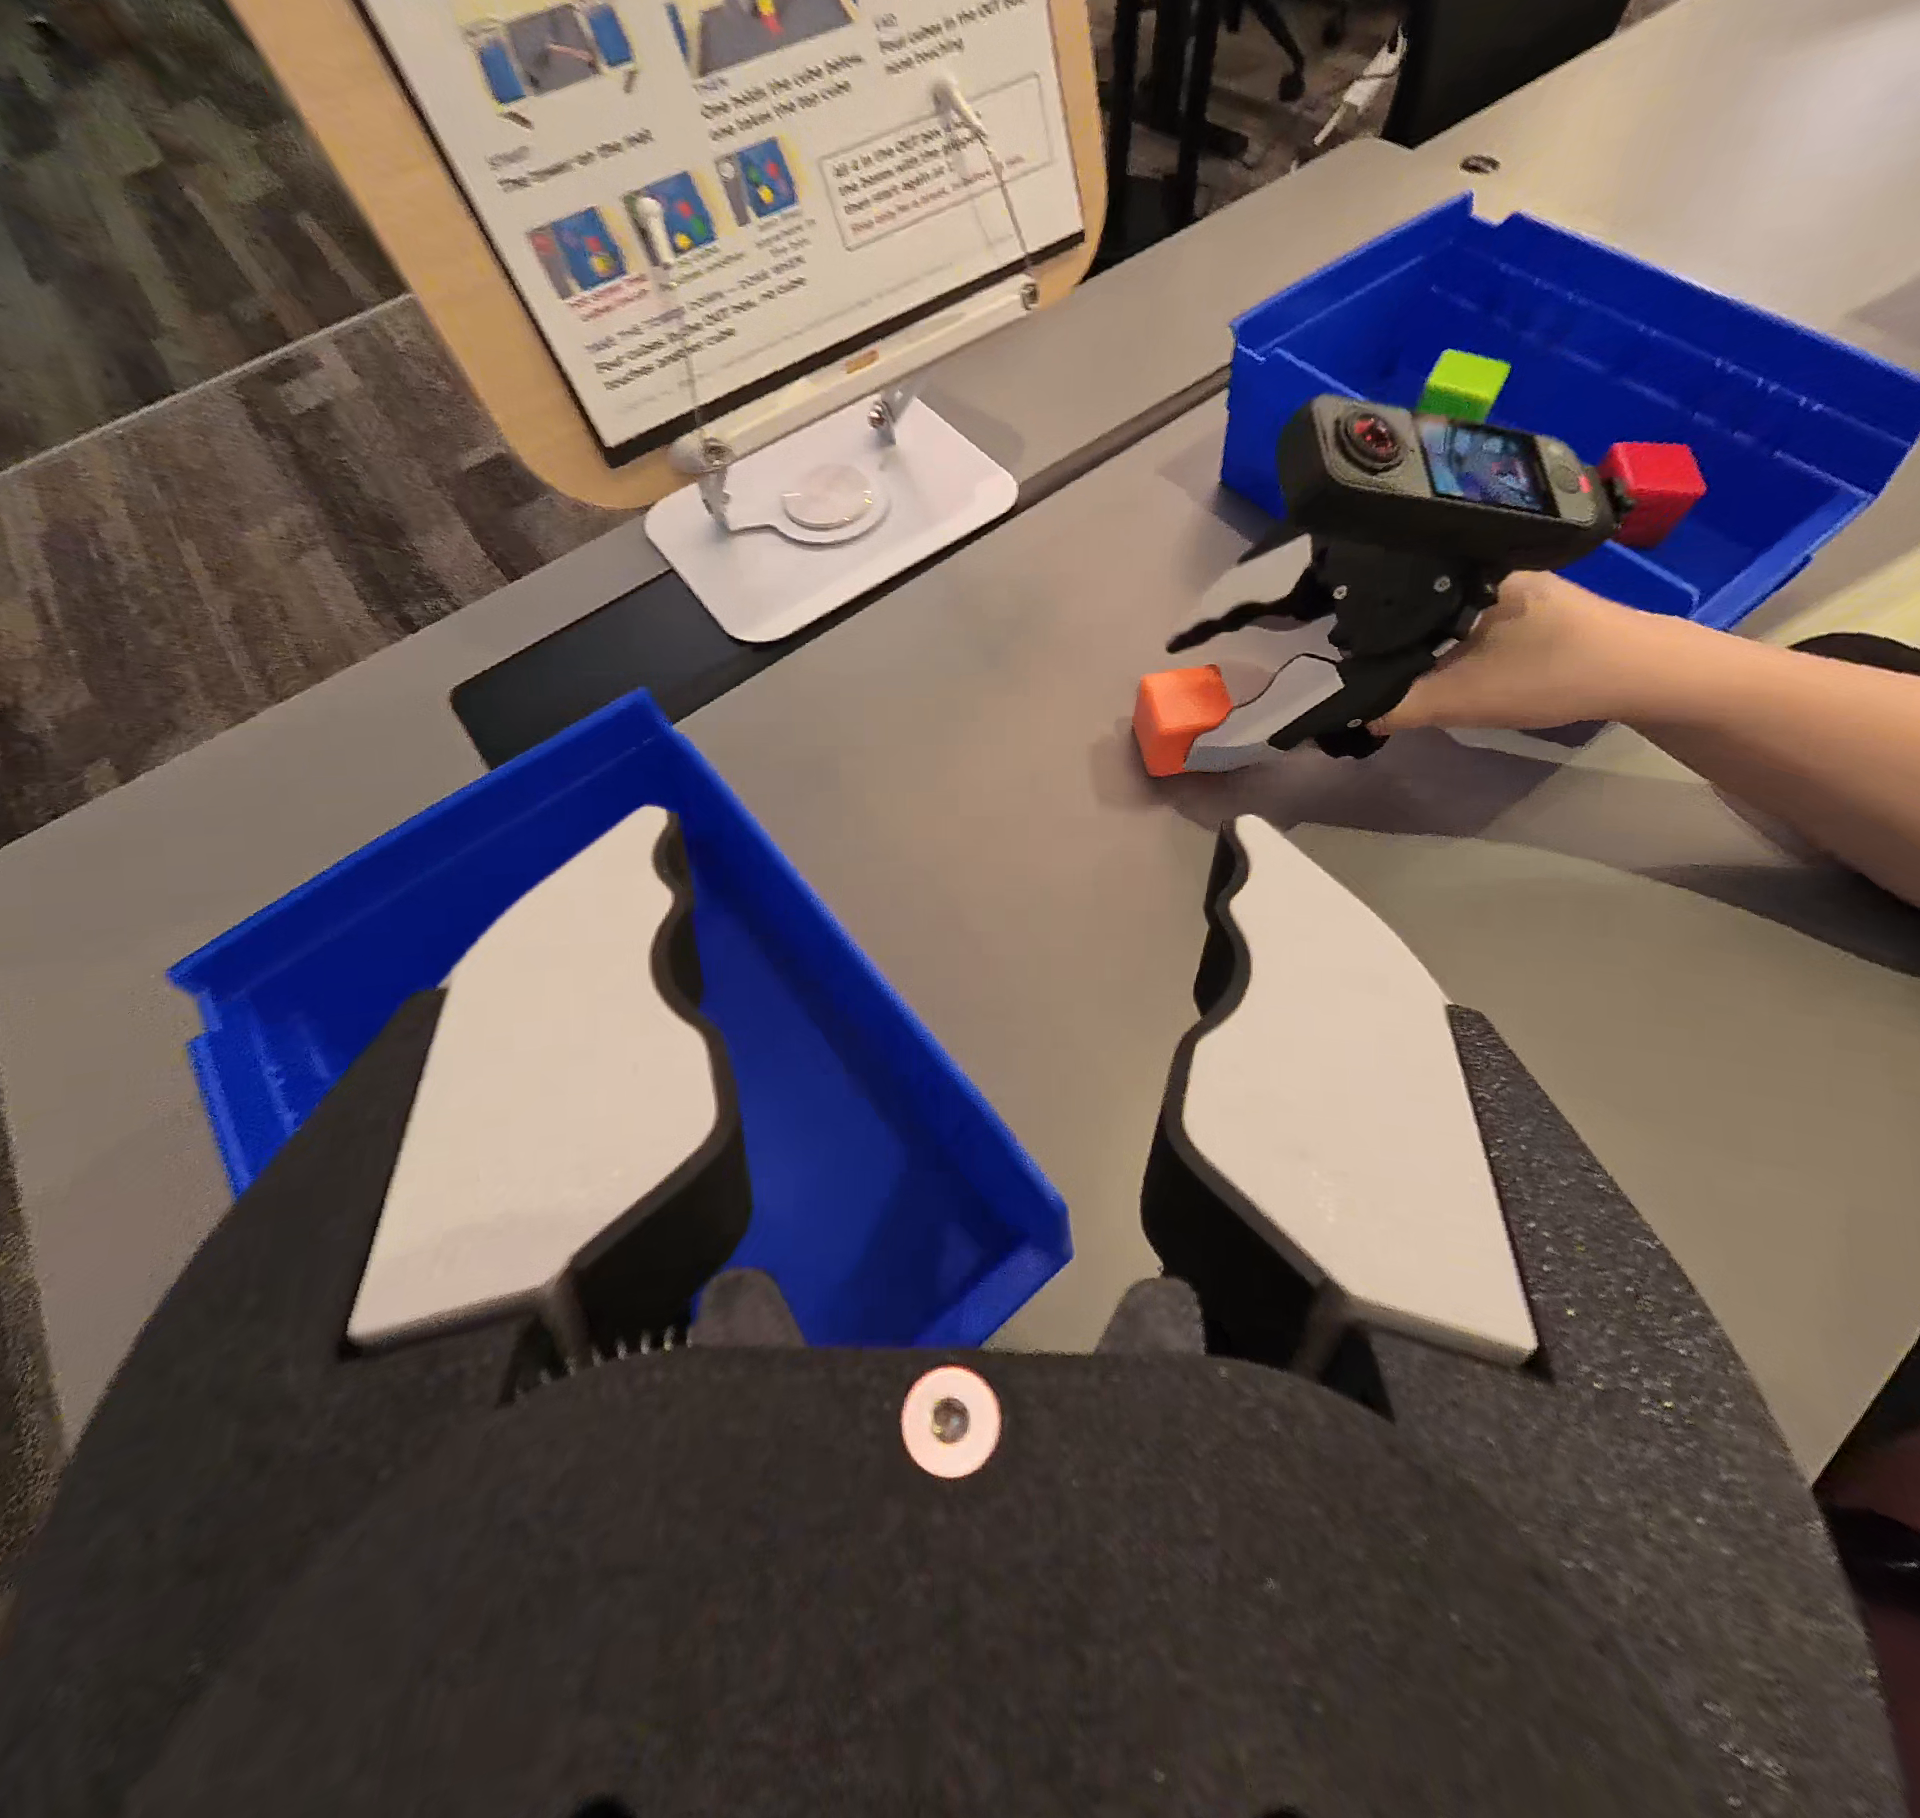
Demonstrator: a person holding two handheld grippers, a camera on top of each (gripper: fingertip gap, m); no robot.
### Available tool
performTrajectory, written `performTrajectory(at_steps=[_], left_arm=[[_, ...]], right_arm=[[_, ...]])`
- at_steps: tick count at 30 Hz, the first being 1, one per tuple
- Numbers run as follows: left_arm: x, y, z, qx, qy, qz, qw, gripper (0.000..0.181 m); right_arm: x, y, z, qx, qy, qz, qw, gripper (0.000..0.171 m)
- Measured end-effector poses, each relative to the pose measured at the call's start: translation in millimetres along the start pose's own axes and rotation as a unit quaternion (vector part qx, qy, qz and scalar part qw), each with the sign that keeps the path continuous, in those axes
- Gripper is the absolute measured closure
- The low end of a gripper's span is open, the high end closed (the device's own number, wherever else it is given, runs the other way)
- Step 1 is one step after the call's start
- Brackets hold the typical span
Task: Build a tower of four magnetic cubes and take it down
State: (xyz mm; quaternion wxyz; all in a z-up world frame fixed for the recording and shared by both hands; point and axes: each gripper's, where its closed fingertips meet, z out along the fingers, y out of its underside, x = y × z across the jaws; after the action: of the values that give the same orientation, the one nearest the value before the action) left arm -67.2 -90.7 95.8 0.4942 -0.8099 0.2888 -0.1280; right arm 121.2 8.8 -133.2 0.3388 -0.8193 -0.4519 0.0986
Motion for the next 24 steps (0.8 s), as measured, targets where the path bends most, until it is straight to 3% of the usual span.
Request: performTrajectory(at_steps=[2,7,10,13,15,18,21,24], left_arm=[[-9,0,-12,0.010,-0.014,-0.007,1.000,0.088],[-18,-2,-27,0.034,-0.022,-0.020,0.999,0.092],[-18,-1,-27,0.032,-0.022,-0.017,0.999,0.093],[-13,-2,-22,0.029,-0.013,-0.009,0.999,0.093],[-10,-2,-18,0.025,-0.006,-0.008,1.000,0.093],[-4,0,-10,0.014,0.005,0.001,1.000,0.093],[0,1,-3,0.004,0.009,0.009,1.000,0.093],[3,1,0,0.002,0.011,0.009,1.000,0.094]], right_arm=[[-2,4,5,-0.003,-0.014,0.004,1.000,0.120],[-4,1,-3,-0.008,-0.024,-0.010,1.000,0.121],[-1,-32,-56,0.046,-0.022,-0.019,0.999,0.121],[21,-52,-147,0.109,-0.004,-0.021,0.994,0.121],[44,-27,-193,0.103,0.004,-0.008,0.995,0.121],[88,35,-218,0.062,0.016,0.048,0.997,0.121],[110,95,-200,-0.009,-0.008,0.064,0.998,0.121],[110,128,-167,-0.068,-0.052,0.050,0.995,0.121]])
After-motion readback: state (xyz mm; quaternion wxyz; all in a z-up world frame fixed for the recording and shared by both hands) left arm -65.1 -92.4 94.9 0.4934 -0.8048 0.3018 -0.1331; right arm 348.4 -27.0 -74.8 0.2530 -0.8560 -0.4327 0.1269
